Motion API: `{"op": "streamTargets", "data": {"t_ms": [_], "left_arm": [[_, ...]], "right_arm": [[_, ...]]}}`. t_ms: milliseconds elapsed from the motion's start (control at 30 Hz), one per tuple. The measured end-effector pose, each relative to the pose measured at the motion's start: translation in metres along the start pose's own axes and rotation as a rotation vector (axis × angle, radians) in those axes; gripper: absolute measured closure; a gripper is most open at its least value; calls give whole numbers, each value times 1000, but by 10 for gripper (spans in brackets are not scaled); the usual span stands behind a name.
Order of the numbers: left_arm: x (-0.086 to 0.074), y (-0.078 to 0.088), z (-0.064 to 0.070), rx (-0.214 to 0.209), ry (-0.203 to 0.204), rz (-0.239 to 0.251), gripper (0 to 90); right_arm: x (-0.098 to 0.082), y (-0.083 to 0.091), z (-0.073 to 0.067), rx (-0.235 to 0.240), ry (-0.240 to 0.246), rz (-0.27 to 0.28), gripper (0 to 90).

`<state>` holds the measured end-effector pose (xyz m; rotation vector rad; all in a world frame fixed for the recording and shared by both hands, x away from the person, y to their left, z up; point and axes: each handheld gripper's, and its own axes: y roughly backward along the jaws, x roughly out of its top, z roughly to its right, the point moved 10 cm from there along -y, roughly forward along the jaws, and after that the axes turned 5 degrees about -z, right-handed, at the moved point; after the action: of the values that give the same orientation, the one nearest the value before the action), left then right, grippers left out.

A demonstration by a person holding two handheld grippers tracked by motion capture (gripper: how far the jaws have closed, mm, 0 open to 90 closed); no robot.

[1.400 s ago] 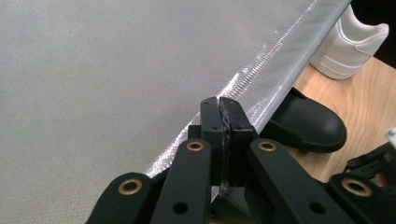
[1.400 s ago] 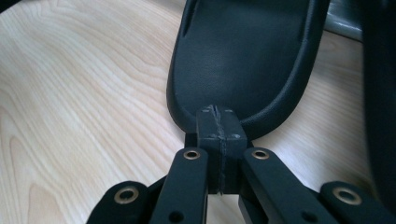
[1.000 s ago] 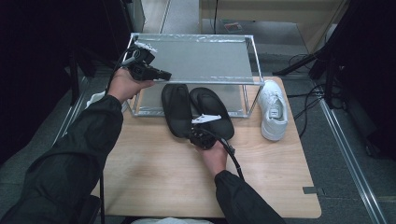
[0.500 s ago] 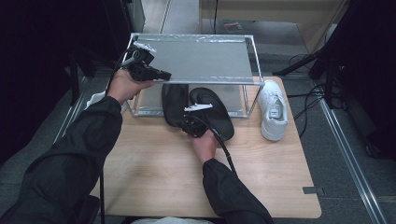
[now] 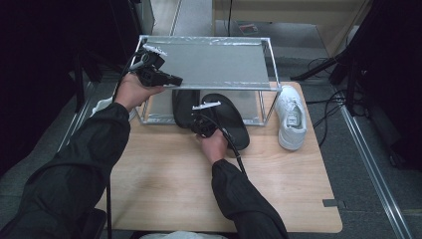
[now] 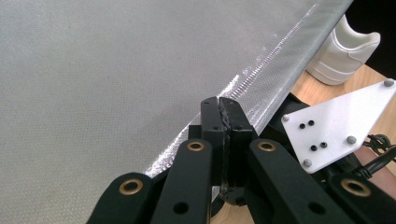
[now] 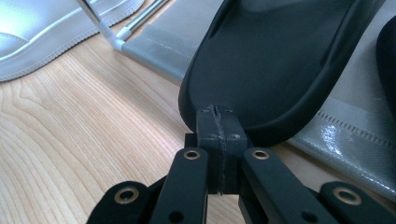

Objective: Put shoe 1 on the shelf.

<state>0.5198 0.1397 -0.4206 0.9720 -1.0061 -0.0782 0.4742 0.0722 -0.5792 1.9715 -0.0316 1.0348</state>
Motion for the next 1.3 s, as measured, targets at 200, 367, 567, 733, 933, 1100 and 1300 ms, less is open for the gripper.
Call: {"op": "streamTargets", "data": {"t_ms": [200, 367, 567, 733, 933, 1100, 1300], "left_arm": [[0, 0, -1, -5, -4, 9, 898], [0, 0, -1, -4, -3, 8, 898], [0, 0, -1, -1, 15, 15, 898], [0, -1, -1, -6, 19, 19, 898], [0, 0, -1, 1, 21, 13, 898], [0, 0, -1, -4, 18, 15, 898], [-1, 0, -1, -11, 31, 14, 897]], "right_arm": [[-3, 9, -6, 25, 10, 6, 900], [-11, 25, -9, 42, 25, 15, 900], [-28, 45, -3, 50, 22, 11, 900], [-39, 60, 4, 41, 23, 17, 900], [-47, 84, 13, 36, 8, 19, 900], [-49, 103, 22, 8, 26, 43, 900], [-60, 118, 36, -25, 24, 35, 900]]}}
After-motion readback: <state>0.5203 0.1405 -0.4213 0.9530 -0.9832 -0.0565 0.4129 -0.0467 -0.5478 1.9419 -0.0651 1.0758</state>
